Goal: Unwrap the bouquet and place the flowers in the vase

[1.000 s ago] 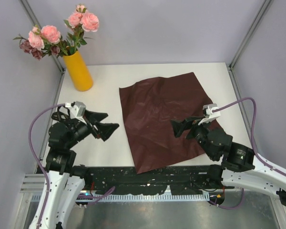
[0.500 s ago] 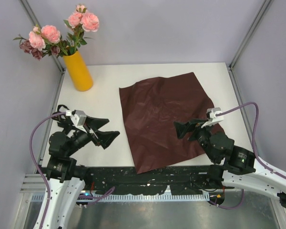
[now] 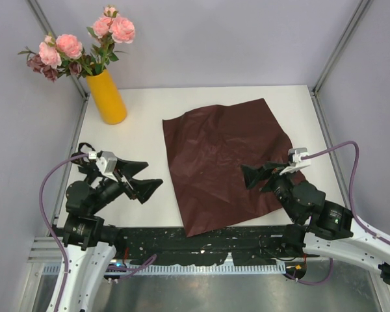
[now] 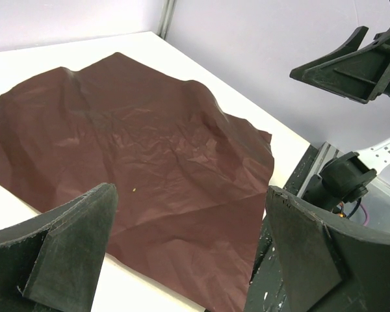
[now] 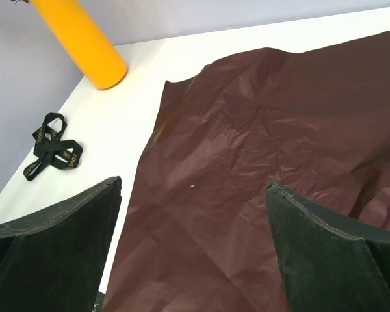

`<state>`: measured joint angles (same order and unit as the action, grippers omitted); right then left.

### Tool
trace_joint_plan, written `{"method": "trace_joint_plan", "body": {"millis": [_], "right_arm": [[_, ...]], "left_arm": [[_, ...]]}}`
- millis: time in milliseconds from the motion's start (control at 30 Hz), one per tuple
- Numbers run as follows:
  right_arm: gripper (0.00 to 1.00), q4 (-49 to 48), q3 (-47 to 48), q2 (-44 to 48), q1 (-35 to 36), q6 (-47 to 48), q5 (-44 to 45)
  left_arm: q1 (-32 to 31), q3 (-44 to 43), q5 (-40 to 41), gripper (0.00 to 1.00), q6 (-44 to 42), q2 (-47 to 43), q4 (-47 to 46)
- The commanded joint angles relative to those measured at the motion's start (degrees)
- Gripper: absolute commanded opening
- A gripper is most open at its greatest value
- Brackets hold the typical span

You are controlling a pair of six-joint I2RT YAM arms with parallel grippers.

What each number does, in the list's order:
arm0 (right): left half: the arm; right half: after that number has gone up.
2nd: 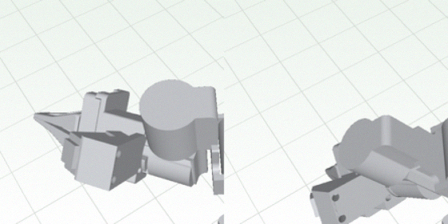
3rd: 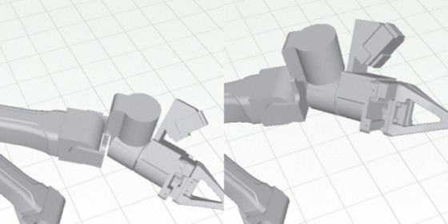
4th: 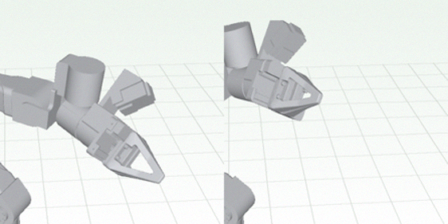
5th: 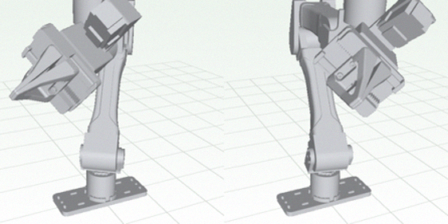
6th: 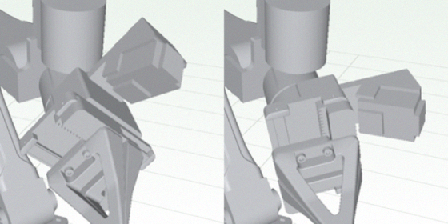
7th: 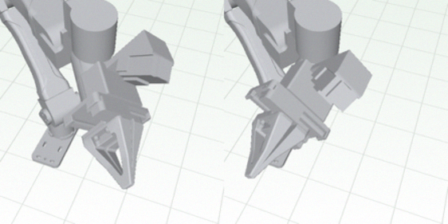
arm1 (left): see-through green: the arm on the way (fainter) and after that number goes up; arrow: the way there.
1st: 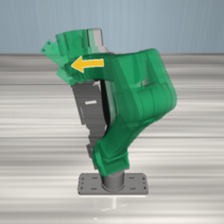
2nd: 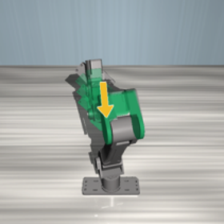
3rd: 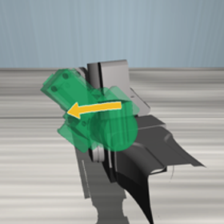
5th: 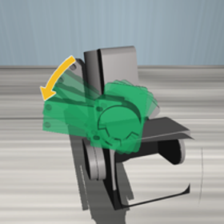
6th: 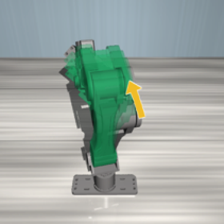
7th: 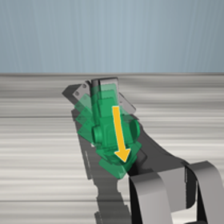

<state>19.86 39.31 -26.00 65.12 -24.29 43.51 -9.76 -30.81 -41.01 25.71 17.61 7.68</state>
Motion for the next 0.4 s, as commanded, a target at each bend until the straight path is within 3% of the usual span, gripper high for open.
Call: {"method": "trace_joint_plan", "body": {"millis": [0, 367], "right_arm": [[0.95, -0.08, 1.74, 0.95, 0.09, -1.28, 1.32], [0.96, 0.45, 1.12, 1.04, 0.09, -1.99, 1.85]], "left_arm": [[-0.17, -0.04, 0.32, 1.00, -0.49, -0.11, 0.05], [-0.17, -0.13, 0.06, 1.00, -0.40, 0.06, -0.04]]}}
